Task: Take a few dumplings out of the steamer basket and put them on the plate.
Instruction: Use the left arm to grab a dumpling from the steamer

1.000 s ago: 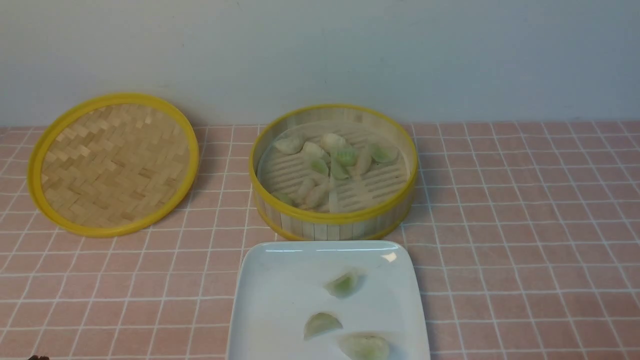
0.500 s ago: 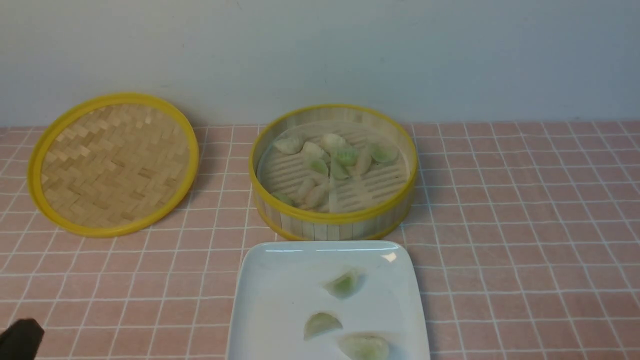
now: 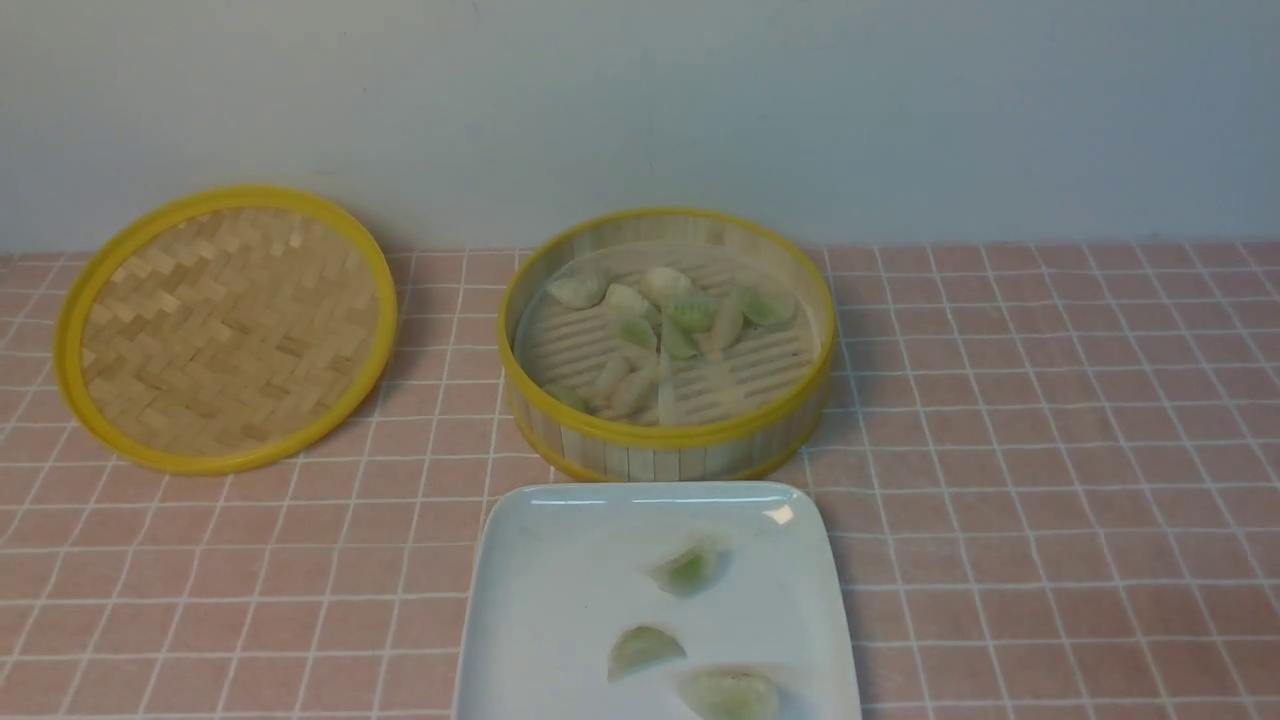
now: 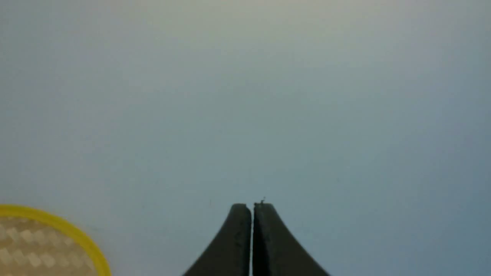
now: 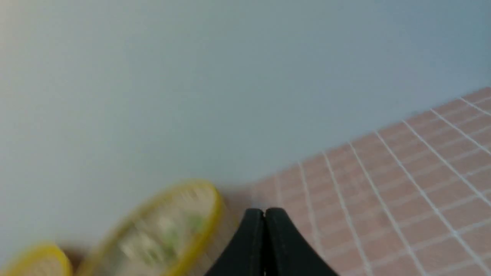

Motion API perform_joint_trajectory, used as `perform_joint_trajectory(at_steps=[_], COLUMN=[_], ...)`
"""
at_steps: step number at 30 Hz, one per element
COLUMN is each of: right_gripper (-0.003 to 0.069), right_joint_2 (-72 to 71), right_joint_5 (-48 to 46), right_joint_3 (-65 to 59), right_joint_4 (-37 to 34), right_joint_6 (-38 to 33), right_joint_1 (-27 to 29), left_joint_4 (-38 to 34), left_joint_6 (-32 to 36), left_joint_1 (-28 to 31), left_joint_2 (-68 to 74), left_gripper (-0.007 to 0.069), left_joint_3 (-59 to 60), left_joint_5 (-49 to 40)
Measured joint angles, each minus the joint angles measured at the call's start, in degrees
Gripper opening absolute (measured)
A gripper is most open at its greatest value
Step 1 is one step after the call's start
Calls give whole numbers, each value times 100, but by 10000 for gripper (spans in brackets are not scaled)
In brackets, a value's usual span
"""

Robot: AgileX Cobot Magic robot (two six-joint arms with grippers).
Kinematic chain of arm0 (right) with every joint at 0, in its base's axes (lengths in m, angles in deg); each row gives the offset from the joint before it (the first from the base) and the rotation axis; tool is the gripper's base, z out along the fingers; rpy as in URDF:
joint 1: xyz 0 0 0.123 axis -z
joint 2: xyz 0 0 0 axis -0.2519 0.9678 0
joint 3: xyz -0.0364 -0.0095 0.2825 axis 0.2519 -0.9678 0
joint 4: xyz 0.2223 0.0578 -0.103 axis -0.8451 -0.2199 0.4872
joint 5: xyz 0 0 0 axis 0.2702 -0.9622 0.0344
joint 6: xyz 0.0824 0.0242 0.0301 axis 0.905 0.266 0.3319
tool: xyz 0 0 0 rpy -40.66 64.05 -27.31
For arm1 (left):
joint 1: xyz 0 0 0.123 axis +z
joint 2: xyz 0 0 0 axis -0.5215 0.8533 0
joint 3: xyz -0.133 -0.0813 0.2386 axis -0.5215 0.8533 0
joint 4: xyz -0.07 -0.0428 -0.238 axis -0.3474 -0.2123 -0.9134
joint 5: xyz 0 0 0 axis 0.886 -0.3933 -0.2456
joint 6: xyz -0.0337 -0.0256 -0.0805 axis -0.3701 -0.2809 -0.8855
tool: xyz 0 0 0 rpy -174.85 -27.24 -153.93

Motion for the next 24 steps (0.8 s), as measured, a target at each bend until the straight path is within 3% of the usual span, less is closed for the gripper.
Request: perform_joint_trajectory(at_steps=[5,7,10,17,20,24], right_gripper=[-15,-15,-15,-15,-15,-15], right_joint_2=[0,0,0,0,0,486], right_joint_5=[1000,1219,1293,1084,-28,-2176], right_joint_3=[0,0,0,0,253,1514], right_joint_4=[-1247,-1469,-1546,-1438,-1106,-347], right_joint_6=[296,313,319,319,314,-88], right_joint_1=[0,0,0,0,0,0], left_joint_4=[209,174,96,-50,262,855], left_joint_6=[429,959,1625,2637,2693,2546], left_joint_1=[0,0,0,-225,-746,-1444], left_joint_2=[1856,2817,3887,6206,7011,8165], left_gripper=[-6,-6,-6,-6,-6,-6], left_joint_3=[-2125,-2974,-3681,-4528,-5085,-6132], left_joint_5=[-2989,-4344,-5398,-5743,-5769,-5800])
